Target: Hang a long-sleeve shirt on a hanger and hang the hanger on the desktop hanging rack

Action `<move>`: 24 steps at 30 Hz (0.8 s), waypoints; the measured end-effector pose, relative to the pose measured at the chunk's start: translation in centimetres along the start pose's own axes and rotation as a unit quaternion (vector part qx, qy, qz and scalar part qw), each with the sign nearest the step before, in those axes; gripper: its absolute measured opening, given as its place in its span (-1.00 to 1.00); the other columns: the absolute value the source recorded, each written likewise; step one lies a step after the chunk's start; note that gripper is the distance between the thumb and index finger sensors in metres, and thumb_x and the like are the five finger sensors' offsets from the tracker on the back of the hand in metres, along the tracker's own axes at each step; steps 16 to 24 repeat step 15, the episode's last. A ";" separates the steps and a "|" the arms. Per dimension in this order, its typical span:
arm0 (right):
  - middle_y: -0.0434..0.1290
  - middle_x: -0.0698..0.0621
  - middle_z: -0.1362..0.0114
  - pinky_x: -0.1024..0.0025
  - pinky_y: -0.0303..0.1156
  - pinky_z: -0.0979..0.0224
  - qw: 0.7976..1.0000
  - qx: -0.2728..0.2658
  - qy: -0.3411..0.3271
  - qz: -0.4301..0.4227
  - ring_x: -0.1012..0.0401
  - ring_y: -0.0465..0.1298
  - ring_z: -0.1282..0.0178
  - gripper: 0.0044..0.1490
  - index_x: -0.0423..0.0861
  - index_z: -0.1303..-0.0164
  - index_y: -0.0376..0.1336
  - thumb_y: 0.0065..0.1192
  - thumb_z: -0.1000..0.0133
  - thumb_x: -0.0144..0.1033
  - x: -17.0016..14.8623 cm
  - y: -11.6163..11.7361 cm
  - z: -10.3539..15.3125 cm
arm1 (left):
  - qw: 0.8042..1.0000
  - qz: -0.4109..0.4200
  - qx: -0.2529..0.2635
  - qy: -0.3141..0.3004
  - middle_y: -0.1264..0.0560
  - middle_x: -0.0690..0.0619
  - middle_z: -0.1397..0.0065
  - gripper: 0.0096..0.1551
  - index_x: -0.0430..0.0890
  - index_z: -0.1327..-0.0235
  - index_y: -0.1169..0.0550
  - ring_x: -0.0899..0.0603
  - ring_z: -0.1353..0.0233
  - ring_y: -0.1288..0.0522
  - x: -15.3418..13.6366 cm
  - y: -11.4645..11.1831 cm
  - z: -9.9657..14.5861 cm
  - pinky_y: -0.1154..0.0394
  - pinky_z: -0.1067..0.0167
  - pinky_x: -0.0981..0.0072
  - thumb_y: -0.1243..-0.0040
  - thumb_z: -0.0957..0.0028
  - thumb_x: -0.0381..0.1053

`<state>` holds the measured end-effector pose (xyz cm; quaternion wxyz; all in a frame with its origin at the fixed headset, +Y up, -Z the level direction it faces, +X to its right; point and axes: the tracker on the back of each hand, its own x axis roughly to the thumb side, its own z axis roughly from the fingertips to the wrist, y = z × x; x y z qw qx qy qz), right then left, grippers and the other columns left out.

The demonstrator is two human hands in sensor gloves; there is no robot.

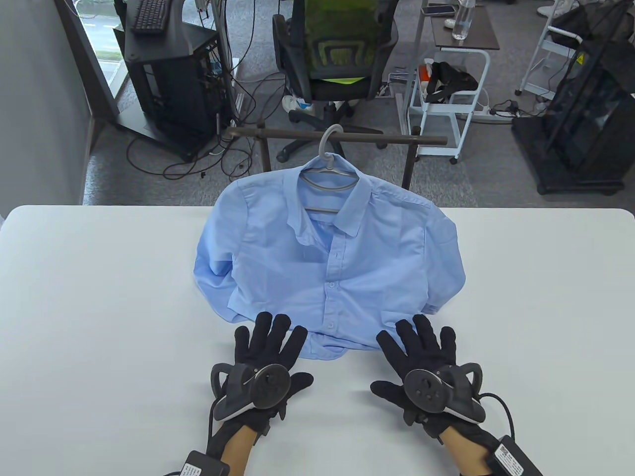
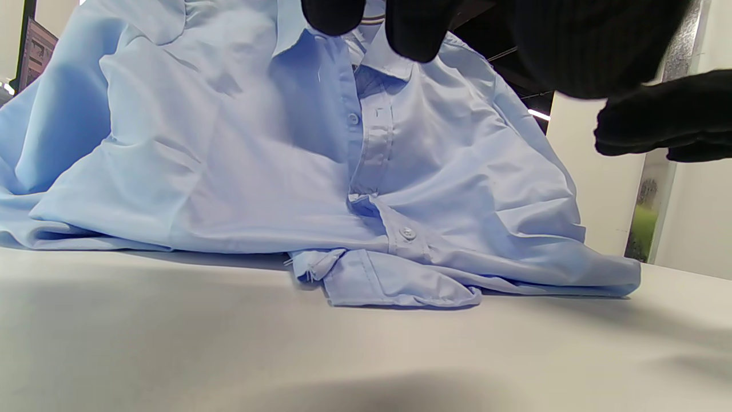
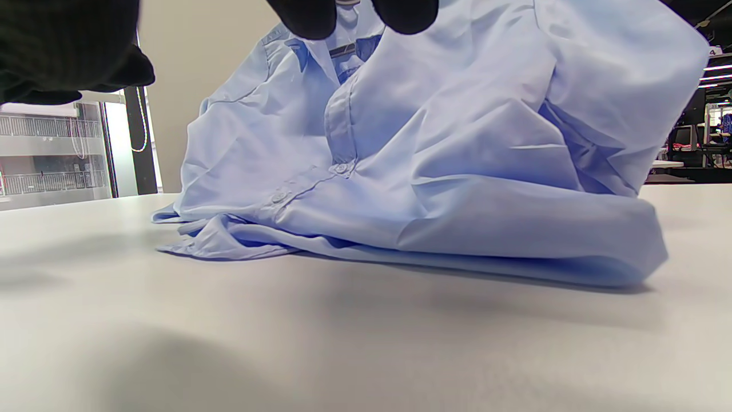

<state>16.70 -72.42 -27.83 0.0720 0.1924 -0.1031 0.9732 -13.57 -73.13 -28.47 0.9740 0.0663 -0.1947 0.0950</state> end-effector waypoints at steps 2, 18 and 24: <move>0.00 -0.13 -0.69 -0.58 -0.17 -0.50 1.000 0.003 0.001 0.002 -0.23 -0.05 -0.72 0.17 0.23 -0.63 0.04 0.23 0.17 0.55 0.0 -0.1 0.0 | 1.000 0.001 -0.002 -0.001 0.02 -0.10 -0.74 0.09 0.10 -0.64 -0.21 -0.39 -0.72 0.10 0.0 0.0 0.0 0.13 -0.41 -0.49 -0.18 0.21 0.45; -0.01 -0.13 -0.69 -0.58 -0.17 -0.50 1.000 0.004 0.012 -0.005 -0.23 -0.06 -0.72 0.16 0.23 -0.63 0.04 0.23 0.16 0.55 -0.3 -0.1 -0.1 | 1.000 0.006 0.001 0.001 0.02 -0.10 -0.74 0.08 0.10 -0.63 -0.22 -0.39 -0.72 0.10 -0.1 0.0 0.0 0.12 -0.41 -0.49 -0.18 0.21 0.45; -0.01 -0.13 -0.69 -0.58 -0.17 -0.50 1.000 0.004 0.012 -0.005 -0.23 -0.06 -0.72 0.16 0.23 -0.63 0.04 0.23 0.16 0.55 -0.3 -0.1 -0.1 | 1.000 0.006 0.001 0.001 0.02 -0.10 -0.74 0.08 0.10 -0.63 -0.22 -0.39 -0.72 0.10 -0.1 0.0 0.0 0.12 -0.41 -0.49 -0.18 0.21 0.45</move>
